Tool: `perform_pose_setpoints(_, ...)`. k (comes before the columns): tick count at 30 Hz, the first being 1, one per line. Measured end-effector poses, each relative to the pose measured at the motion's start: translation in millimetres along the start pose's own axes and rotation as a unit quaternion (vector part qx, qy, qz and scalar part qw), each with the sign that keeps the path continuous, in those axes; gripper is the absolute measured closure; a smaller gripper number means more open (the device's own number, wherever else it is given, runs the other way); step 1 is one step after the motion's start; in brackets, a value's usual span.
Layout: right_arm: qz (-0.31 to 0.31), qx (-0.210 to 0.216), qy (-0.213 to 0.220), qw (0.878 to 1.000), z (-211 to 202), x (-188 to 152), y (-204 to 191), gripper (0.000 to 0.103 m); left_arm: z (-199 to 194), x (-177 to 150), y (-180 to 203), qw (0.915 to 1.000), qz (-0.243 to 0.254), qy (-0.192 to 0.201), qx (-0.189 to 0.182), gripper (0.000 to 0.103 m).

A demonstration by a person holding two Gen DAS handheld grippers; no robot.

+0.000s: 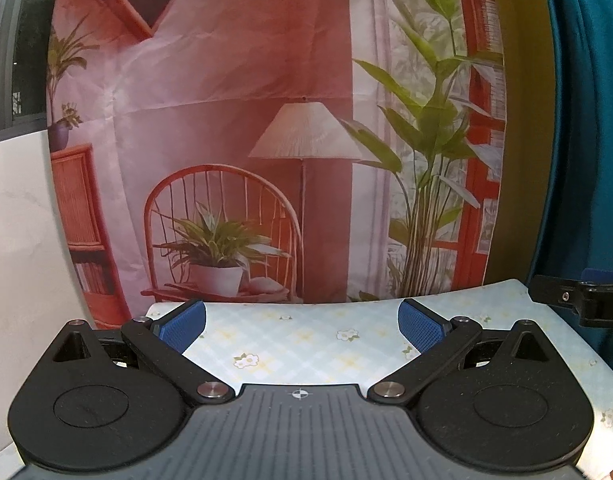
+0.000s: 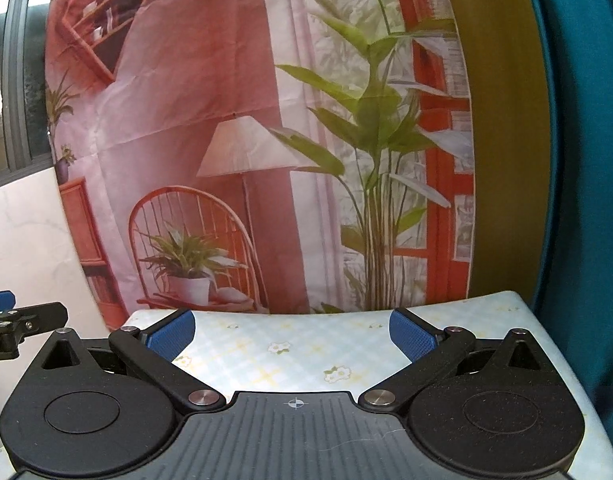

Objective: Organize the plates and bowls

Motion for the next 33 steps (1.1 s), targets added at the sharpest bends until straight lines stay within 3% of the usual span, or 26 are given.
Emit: perform_pose_setpoints(33, -0.04, -0.031, 0.001, 0.999, -4.0, 0.8, 0.0, 0.0, -4.6, -0.2, -2.5, 1.0, 0.001, 0.005, -0.002, 0.0)
Point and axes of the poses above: each gripper's, at about its wrist camera, not at the fingertips, and z roughly the way its jaws point, y to its right, x to its top, the point moved 10 cm from there along z, roughly the way its jaws point, and after that the axes turned 11 degrees about z, right-handed, at the moved point
